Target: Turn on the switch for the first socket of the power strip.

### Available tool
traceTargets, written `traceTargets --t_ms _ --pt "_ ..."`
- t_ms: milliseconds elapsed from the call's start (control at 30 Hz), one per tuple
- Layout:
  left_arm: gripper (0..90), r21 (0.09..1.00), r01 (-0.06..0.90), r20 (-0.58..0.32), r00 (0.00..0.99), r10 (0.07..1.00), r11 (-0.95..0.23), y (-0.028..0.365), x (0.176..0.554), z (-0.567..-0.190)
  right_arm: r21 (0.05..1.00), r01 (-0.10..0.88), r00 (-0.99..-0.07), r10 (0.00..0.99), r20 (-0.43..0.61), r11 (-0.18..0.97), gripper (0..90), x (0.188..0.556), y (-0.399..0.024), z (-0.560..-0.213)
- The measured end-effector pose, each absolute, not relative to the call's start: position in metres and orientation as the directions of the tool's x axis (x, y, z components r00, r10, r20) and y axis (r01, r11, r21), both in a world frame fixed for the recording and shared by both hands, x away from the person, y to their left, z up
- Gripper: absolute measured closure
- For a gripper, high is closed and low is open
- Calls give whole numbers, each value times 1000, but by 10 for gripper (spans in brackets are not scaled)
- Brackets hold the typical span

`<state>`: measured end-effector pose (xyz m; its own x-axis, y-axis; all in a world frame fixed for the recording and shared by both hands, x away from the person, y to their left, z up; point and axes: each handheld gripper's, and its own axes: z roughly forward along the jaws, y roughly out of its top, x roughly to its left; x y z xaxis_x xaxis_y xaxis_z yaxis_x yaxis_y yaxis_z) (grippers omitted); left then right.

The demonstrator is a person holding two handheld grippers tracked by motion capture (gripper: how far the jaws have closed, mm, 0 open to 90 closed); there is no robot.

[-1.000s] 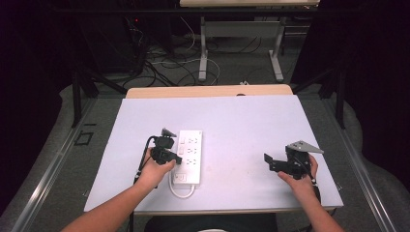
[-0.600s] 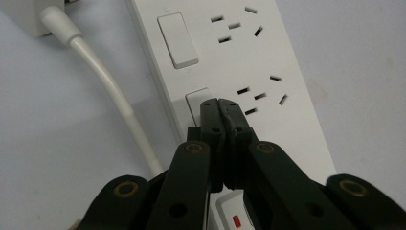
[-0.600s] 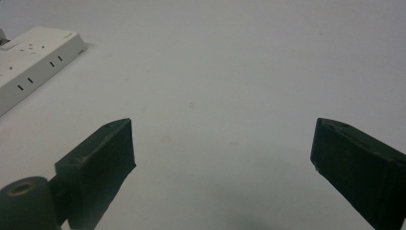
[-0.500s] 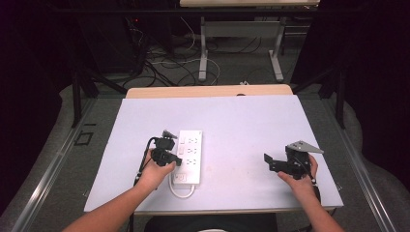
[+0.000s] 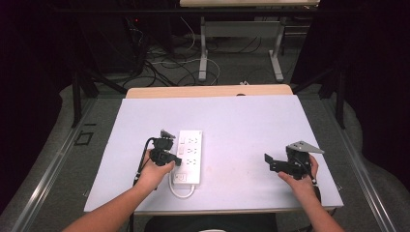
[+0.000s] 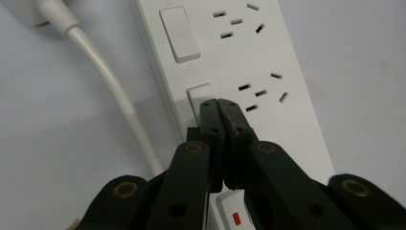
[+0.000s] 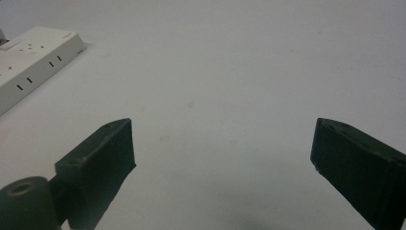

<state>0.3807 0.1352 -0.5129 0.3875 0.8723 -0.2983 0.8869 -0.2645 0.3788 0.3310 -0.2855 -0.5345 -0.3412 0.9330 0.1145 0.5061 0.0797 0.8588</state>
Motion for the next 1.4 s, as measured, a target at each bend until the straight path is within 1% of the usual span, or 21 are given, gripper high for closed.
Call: traceTargets --t_ms 233,500,667,800,967,1000,1033,1067,1200,1333,1367,1400 --pt "866 381 882 -287 397 872 -276 136 381 -511 859 505 -344 932 112 83 71 332 -287 -536" --pt "810 389 878 -294 405 866 -279 140 380 -506 858 508 -335 935 118 74 72 331 -287 -535" --pt "747 388 880 -297 401 867 -274 144 381 -504 855 515 -326 937 125 65 73 331 -287 -536" --pt "724 388 881 -302 399 866 -271 146 382 -503 855 514 -331 936 123 69 74 331 -288 -536" --pt "647 395 880 -310 397 864 -263 148 383 -499 855 514 -330 936 125 67 75 331 -288 -536" --pt "647 395 881 -314 395 864 -259 148 383 -499 855 514 -330 936 125 67 75 331 -288 -536" --pt "622 395 880 -311 398 863 -264 149 384 -498 855 515 -329 936 126 66 75 331 -288 -536" --pt "622 400 877 -311 403 861 -266 150 384 -498 855 515 -329 936 126 66 75 331 -288 -536" --pt "571 409 876 -315 398 862 -255 153 384 -496 854 516 -328 936 128 65 75 331 -288 -536" --pt "549 413 876 -316 394 863 -249 157 385 -494 855 514 -329 936 125 67 75 332 -288 -537" --pt "519 414 872 -310 404 861 -260 158 385 -494 855 515 -328 936 126 65 75 332 -288 -537" --pt "501 423 872 -311 395 864 -246 158 385 -494 855 515 -327 936 126 65 75 332 -289 -537"
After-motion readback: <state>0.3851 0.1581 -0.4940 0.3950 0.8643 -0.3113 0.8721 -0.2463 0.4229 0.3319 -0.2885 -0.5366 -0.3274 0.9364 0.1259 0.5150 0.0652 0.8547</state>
